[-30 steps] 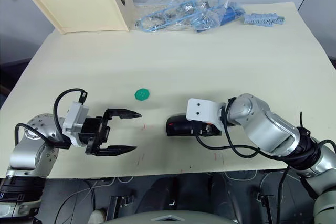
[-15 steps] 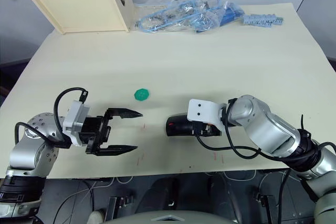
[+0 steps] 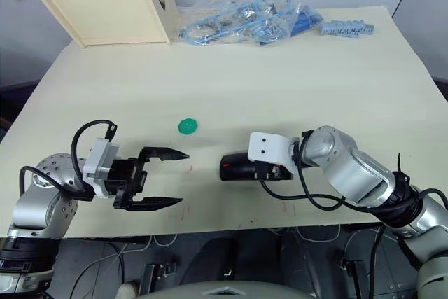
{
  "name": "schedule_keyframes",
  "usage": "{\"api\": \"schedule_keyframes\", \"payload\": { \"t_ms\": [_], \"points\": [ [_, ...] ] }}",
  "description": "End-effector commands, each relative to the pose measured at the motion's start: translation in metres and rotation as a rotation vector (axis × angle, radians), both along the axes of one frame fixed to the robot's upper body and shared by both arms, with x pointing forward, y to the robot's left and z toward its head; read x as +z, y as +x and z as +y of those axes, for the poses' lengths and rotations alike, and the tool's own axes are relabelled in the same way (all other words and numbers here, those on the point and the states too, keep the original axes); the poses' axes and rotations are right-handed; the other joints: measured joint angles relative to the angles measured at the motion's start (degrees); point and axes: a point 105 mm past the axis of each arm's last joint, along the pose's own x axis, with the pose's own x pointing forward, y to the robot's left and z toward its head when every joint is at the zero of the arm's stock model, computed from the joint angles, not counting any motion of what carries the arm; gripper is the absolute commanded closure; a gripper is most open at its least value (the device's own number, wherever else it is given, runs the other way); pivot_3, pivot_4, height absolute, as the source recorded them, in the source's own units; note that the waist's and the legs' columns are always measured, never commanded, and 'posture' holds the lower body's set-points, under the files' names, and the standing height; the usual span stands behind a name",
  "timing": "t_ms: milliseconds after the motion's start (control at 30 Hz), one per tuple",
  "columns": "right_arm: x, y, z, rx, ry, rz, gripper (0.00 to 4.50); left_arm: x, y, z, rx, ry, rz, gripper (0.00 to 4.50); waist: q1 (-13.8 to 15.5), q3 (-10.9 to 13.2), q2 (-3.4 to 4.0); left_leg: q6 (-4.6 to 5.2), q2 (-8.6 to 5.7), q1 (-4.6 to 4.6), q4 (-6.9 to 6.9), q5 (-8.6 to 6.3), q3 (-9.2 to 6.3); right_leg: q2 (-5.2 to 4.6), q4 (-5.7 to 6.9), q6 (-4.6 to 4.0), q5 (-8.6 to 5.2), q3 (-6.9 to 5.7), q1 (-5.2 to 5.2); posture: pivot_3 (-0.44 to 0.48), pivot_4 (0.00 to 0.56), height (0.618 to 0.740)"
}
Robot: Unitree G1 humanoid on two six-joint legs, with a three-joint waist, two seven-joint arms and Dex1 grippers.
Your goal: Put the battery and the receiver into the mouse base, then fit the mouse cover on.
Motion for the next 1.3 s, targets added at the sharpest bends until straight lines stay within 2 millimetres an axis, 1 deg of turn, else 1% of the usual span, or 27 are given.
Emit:
{"api": "schedule_keyframes", "payload": {
  "t_ms": [33, 567, 1100, 1300],
  "points": [
    [-0.015, -0.001, -0.005, -0.018, -0.043, 0.043, 1.88, 0.003, -0.002, 0.005, -0.012, 0.007, -0.033, 0.0, 0.05, 0.0, -0.01, -0.01, 0.01, 0.0, 0.0, 0.0, -0.01, 0.01, 0.0, -0.01, 0.01, -0.01, 0.0, 0.0, 0.15, 0.74],
    [-0.015, -0.003, 0.0, -0.02, 0.014, 0.106, 1.88, -0.003, -0.001, 0.013, -0.003, 0.006, -0.042, 0.0, 0.0, -0.04, -0.06, -0.05, 0.19, 0.09, -0.01, 0.03, 0.04, 0.2, 0.06, -0.12, 0.07, 0.02, 0.01, 0.0, 0.15, 0.74],
    [-0.013, -0.003, 0.001, 0.018, -0.001, 0.082, 1.88, -0.007, -0.003, 0.016, 0.002, 0.009, -0.045, 0.0, -0.01, -0.04, -0.06, -0.05, 0.21, 0.15, -0.02, 0.03, 0.14, 0.22, 0.07, -0.13, 0.07, 0.1, 0.01, 0.0, 0.15, 0.74],
    [-0.009, -0.001, 0.004, 0.023, 0.007, 0.06, 1.88, -0.008, -0.003, 0.016, 0.004, 0.008, -0.046, 0.0, -0.01, -0.04, -0.06, -0.05, 0.22, 0.15, -0.02, 0.03, 0.15, 0.22, 0.07, -0.13, 0.07, 0.12, 0.01, 0.0, 0.15, 0.74]
  ]
}}
